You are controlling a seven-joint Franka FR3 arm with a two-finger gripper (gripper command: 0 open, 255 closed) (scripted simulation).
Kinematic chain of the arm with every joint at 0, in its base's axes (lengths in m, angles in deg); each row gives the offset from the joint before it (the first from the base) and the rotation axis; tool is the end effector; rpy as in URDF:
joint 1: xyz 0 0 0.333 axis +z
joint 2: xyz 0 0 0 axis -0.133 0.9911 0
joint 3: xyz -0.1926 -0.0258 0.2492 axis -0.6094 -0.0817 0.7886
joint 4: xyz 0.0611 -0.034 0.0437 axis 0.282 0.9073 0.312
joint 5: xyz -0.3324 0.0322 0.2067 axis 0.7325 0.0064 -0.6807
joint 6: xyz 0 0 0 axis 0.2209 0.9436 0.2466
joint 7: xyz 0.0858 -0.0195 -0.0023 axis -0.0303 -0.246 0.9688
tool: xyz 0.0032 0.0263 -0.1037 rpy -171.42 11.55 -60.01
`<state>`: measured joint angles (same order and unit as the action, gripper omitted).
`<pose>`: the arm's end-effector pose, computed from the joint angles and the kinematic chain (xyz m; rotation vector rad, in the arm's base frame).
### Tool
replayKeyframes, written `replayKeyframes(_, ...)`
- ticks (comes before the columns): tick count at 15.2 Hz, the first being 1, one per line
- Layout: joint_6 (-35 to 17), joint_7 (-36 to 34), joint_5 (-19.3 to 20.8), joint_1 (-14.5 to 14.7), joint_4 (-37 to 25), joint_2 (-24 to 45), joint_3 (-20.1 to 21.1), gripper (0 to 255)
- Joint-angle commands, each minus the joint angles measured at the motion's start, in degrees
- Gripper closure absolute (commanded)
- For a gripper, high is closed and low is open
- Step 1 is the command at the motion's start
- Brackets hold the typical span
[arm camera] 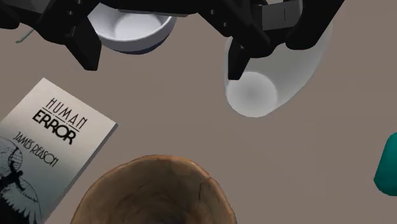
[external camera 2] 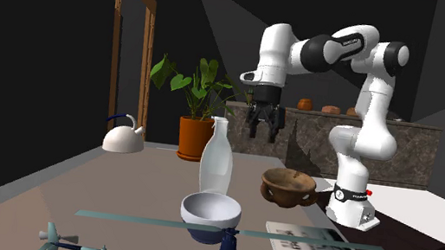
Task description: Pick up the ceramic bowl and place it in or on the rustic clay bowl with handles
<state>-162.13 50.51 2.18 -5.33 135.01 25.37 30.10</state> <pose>0.4919 0.0198 0.4893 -3.0845 -0.0861 -0.0846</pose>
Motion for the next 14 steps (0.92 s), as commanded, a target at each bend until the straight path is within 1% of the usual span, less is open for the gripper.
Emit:
replayKeyframes(1,-2.37,0.23,-0.57,0.13,-2.09,4.34,-0.03,0)
replayKeyframes(8,-7.06,1.04,-2.63,0.35,-12.83,19.56,0.06,0)
replayKeyframes(14,-8.26,1.47,-4.14,0.25,-25.33,33.06,0.48,0)
